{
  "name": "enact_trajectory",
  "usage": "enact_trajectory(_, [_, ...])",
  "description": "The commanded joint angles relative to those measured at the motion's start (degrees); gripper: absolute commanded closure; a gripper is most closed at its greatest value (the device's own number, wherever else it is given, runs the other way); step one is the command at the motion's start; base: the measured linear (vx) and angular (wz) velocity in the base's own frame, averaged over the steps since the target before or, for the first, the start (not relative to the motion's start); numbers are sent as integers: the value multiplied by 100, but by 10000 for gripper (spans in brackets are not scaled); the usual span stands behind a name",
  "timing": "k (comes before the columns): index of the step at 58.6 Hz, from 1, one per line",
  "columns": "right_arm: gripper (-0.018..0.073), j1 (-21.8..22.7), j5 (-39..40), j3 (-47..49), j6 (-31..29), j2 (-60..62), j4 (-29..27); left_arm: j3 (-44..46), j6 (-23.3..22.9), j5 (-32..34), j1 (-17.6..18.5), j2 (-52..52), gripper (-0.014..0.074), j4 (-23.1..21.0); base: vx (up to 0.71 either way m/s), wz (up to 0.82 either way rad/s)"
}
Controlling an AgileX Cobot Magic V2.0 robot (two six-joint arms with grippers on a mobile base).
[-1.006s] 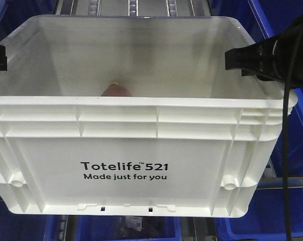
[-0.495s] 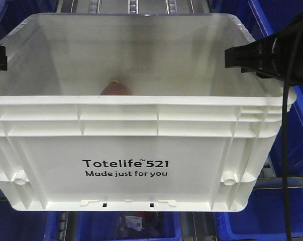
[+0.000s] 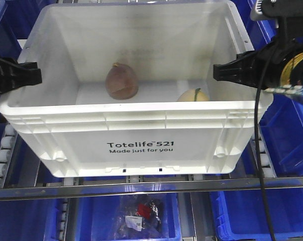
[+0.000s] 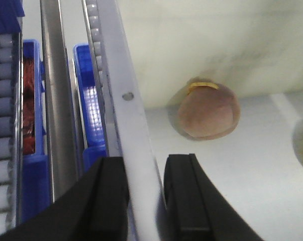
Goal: Place moving items into box and shelve
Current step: 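Lower the tote onto the roller track with both grippers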
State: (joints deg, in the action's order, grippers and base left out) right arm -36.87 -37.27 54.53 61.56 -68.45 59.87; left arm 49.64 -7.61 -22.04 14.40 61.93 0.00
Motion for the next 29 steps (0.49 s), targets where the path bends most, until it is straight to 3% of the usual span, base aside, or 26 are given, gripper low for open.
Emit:
enact_trajectory(1, [492, 20, 704, 189, 892, -7, 1694, 8, 250, 1597, 34, -76, 557, 126, 0, 0])
enact_trajectory(14, [488, 20, 729, 189, 2087, -668, 2586, -104, 301, 2075, 34, 390, 557, 326, 0, 0])
enact_trajectory(29, [446, 20, 702, 189, 2312, -934, 2601, -98, 301, 2169, 34, 632, 549, 701, 0, 0])
